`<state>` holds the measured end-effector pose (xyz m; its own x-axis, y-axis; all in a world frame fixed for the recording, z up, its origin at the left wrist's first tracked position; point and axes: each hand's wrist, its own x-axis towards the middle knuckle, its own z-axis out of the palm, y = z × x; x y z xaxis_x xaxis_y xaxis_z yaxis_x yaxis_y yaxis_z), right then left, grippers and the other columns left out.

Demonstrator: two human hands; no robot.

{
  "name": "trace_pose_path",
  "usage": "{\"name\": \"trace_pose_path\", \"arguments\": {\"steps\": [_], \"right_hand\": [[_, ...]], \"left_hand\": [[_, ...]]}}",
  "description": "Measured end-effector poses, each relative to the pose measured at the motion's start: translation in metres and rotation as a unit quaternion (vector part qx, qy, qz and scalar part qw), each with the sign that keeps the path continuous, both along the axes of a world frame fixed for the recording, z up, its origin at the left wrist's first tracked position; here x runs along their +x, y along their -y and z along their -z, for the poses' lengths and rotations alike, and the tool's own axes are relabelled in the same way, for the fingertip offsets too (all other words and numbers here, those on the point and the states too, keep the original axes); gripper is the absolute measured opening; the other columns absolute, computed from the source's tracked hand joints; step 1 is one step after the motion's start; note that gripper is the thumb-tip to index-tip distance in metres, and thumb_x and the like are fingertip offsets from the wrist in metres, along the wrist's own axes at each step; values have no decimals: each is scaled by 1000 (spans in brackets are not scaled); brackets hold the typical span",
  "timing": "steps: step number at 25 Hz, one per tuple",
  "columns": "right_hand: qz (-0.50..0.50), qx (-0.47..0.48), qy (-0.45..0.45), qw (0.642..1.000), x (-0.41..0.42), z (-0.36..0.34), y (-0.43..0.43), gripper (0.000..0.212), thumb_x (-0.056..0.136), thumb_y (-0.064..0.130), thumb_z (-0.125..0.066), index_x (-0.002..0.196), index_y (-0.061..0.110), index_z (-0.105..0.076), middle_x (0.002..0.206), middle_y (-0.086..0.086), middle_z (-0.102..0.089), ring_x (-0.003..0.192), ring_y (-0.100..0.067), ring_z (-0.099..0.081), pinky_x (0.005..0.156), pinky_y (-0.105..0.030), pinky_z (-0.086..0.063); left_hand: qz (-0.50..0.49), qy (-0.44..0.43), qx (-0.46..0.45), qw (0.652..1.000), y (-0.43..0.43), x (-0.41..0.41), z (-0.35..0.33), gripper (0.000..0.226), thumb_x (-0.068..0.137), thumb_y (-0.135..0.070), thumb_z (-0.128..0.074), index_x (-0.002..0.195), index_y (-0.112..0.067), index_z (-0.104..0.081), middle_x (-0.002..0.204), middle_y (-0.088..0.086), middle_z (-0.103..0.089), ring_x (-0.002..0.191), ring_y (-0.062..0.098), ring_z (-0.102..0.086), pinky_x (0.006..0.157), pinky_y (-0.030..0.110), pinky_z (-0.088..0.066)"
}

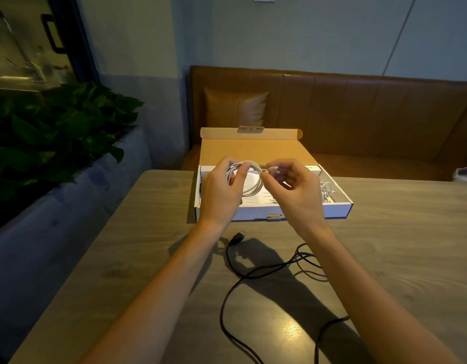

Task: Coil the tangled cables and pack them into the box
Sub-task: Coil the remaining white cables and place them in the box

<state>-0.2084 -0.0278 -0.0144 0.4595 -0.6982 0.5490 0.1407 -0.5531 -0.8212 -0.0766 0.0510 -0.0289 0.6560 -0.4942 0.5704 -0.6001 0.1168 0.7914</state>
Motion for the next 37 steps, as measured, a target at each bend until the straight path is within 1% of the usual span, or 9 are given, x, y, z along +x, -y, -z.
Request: {"name": "trace_pose_path", "arguments": {"steps": [2,6,11,14,17,21,30,33,37], "right_hand": [[12,-46,-3,999,2,5,-1,19,90,14,-74,109,15,-72,94,2,-73,82,-17,-66,73,-29,-61],[101,-271,-53,956,4,16,-1,27,88,5,-74,114,7,-74,104,-5,-73,80,-5,-62,72,-4,-49],[95,-329,-108,933,8,24,1,30,92,6,-67,122,8,-71,108,-10,-64,97,-13,-55,78,-4,-40],[58,-255,-106,959,7,22,3,26,93,8,-67,118,13,-74,110,-3,-58,99,-7,-52,75,-5,-46],[-10,-39,-70,997,7,11,0,17,94,9,-67,109,13,-74,111,0,-65,100,-10,-65,78,-16,-55],[-128,239,-71,960,-2,-2,10,31,91,5,-70,120,11,-59,100,-6,-78,91,-23,-76,77,-31,-62],[-124,257,-261,922,-8,-10,23,12,86,11,-77,98,8,-78,91,-12,-73,72,-18,-64,66,-24,-55],[-123,286,-244,919,-7,-4,28,15,87,9,-74,102,6,-75,85,-8,-68,66,-15,-52,58,-22,-48],[-107,324,-177,923,-9,2,34,15,92,8,-68,105,8,-75,91,-7,-68,67,-12,-47,52,-20,-38]], "left_hand": [[21,-58,-28,998,1,-4,-2,24,99,-36,-60,110,-15,-64,89,2,-67,71,12,-68,48,24,-56],[7,-88,-69,994,6,-22,2,13,101,-28,-58,110,-19,-56,89,-8,-66,81,6,-70,55,21,-58],[41,-117,-62,990,7,-29,4,13,105,-28,-46,116,-21,-48,93,-12,-62,83,4,-69,57,19,-57],[77,-158,-35,984,6,-24,-1,12,107,-32,-41,117,-28,-46,97,-10,-62,83,17,-70,57,23,-58],[114,-168,-3,979,4,-19,-1,15,107,-34,-39,119,-29,-46,100,-6,-62,79,15,-70,55,26,-58],[187,-160,41,968,3,-16,0,21,108,-32,-37,122,-20,-47,98,7,-65,64,13,-67,53,32,-57],[98,48,78,991,7,-12,11,17,107,-25,-42,112,-22,-58,97,-6,-58,77,9,-60,61,24,-53],[127,-73,83,986,6,-9,5,17,105,-26,-48,113,-22,-63,96,0,-60,72,10,-64,54,28,-58],[242,-273,149,919,3,6,2,20,99,-21,-60,115,-14,-70,111,14,-68,105,27,-68,79,39,-63]]}}
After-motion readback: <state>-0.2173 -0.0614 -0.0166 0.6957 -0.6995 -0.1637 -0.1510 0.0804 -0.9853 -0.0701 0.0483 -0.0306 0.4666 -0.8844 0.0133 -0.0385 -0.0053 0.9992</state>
